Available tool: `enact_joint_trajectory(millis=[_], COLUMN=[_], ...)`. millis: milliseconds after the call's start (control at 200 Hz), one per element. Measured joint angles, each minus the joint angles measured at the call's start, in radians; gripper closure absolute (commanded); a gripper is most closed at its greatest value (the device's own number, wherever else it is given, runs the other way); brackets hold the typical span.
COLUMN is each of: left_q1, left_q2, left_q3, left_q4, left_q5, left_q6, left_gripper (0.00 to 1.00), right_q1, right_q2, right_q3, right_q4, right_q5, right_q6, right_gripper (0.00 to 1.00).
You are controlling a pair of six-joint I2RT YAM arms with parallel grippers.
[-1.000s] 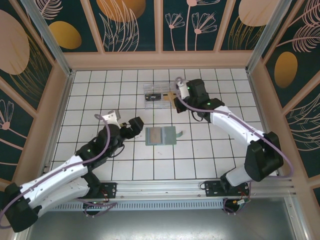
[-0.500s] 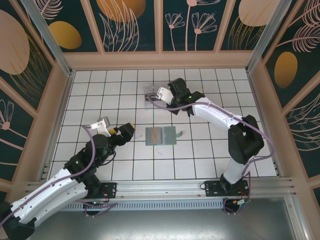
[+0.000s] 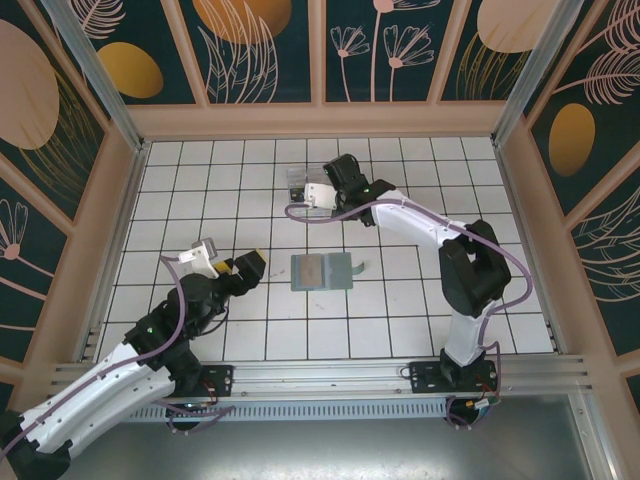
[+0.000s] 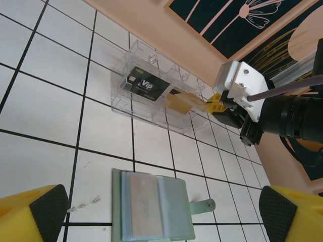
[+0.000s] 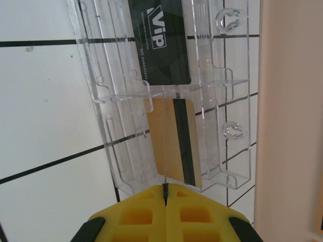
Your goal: Take the credit cards out of the card holder
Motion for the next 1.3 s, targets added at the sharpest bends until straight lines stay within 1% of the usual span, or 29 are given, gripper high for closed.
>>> enact_joint_trajectory(millis=[385,816,861,926,1046,1076,1246,1301], left_q1=[0.0,0.0,0.0,0.0,0.0,0.0,0.0,0.0], left_q2=[0.0,0.0,0.0,0.0,0.001,0.002,0.003,0.004], left_q3=[-0.004,-0.004,-0.004,-0.004,-0.004,-0.004,-0.004,-0.005], left_q4=[-0.017,-0.038,-0.04,-0.042,-0.042,-0.042,-0.042,-0.042], left_q5=[-0.001,-0.019,-0.019,-0.023,-0.026,-0.026,-0.026,-0.027], left_q6=[0.0,0.0,0.0,0.0,0.0,0.0,0.0,0.0], left_gripper=[0.02,0.02,0.01,0.02,0.02,0.02,0.01,0.02], right_q1=[-0.034,-0.055,-0.056,-0.057,-0.057,-0.058,-0.061,-0.065], right_q2=[0.06,0.119,0.119,0.12,0.126,0.129,0.139,0.143], right_q3=[0.001,0.001,0.001,0.001,0.001,0.001,0.001,0.001], right_q4=[0.042,0.097,0.101,0.108,0.125,0.129,0.154,0.164], right_q5=[0.002,0.0,-0.001,-0.002,-0.001,-0.001,-0.001,-0.001], right_q6=[-0.063,-0.071,-0.07,-0.07,-0.071,-0.071,-0.07,-0.07], right_gripper=[1.0,1.0,0.93,0.89,0.88,0.85,0.84,0.82])
